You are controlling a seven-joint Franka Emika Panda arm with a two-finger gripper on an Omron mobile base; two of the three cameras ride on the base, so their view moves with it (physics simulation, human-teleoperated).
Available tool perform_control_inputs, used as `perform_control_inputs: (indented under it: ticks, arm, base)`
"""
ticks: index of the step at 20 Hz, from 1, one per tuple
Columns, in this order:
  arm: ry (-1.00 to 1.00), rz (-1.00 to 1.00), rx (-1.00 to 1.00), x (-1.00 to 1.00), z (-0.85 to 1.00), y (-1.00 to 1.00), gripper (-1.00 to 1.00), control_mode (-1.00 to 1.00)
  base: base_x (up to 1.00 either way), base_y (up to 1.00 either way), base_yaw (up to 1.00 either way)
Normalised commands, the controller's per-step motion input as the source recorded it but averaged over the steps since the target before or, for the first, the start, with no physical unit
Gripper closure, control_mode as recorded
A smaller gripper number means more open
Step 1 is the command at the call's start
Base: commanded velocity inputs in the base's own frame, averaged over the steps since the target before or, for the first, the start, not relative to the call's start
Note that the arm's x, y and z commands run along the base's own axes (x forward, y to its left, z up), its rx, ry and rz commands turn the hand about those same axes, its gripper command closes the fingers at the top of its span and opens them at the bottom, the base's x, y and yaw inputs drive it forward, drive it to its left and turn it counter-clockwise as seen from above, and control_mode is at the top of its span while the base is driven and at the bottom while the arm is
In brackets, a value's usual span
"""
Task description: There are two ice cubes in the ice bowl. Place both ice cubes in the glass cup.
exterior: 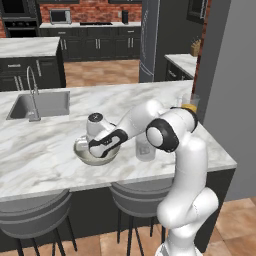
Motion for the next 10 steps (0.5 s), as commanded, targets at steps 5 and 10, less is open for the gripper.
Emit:
perform_control_inputs:
  ticks: [5,10]
  arm:
    - [-0.2,-0.02,0.03,-0.33,0.79,-0.36,1.0,-1.0]
    - [-0.1,-0.06,0.07,-0.42,0.94,-0.74,1.0,-1.0]
  base:
    - [0.0,0.0,0.0]
    - [0.0,0.0,0.0]
